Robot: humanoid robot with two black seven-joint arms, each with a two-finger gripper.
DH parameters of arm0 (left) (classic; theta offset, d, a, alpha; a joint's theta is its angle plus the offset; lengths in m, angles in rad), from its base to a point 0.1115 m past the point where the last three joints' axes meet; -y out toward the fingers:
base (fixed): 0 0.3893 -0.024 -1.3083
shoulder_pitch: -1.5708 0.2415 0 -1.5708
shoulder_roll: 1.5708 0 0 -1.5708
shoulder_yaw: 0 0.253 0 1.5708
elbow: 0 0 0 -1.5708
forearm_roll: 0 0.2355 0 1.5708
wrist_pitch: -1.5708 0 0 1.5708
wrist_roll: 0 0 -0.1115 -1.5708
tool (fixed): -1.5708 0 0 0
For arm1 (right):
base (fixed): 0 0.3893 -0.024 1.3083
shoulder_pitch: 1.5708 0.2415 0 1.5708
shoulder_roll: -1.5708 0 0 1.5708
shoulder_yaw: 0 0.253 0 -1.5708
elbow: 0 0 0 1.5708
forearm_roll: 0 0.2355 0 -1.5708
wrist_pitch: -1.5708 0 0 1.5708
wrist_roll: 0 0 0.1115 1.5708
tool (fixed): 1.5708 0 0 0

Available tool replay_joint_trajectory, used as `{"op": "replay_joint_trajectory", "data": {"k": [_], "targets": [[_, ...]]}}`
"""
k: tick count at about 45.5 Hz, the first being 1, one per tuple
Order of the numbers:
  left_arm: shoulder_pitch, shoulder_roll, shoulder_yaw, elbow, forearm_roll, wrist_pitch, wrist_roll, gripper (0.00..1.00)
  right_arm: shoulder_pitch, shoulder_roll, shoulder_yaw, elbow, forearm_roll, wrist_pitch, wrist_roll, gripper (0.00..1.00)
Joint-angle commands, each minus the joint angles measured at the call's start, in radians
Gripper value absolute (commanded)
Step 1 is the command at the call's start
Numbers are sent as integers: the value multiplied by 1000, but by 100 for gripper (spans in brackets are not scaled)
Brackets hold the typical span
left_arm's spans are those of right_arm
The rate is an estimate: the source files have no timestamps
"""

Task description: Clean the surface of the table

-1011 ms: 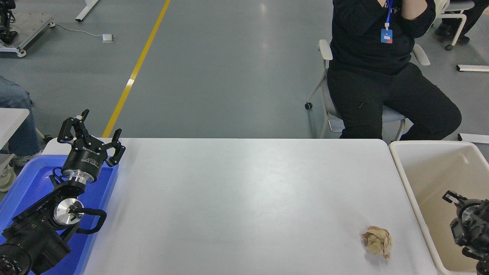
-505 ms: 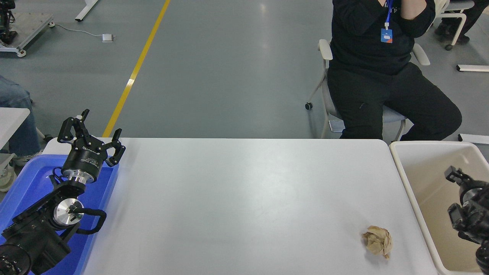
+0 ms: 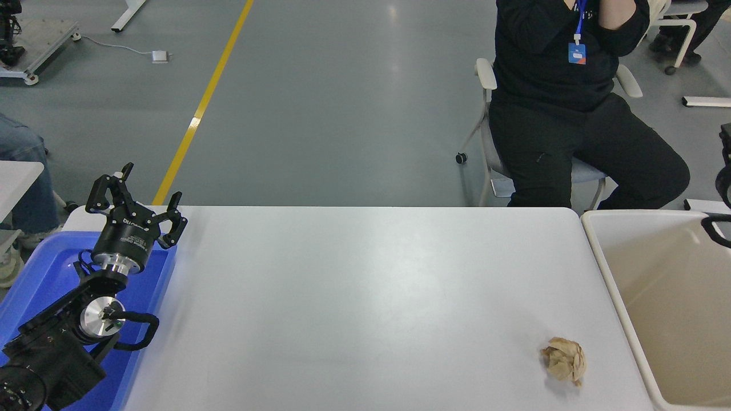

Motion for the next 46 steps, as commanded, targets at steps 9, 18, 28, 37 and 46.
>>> {"op": "replay_joint_trajectory", "data": {"k": [9,18,28,37,46], "targets": [[0,0,0,0,0,0,0,100,3,-66,331,315,79,2,1,99],[0,0,0,0,0,0,0,100,-6,-66,456,409,79,21,1,99],[0,0,0,0,0,0,0,100,-81,-62,509,464,95,99,12,99],[0,0,0,0,0,0,0,100,-251,-26,539,482,95,165,171,99],[0,0,0,0,0,0,0,100,-385,35,525,478,82,199,328,99]]}}
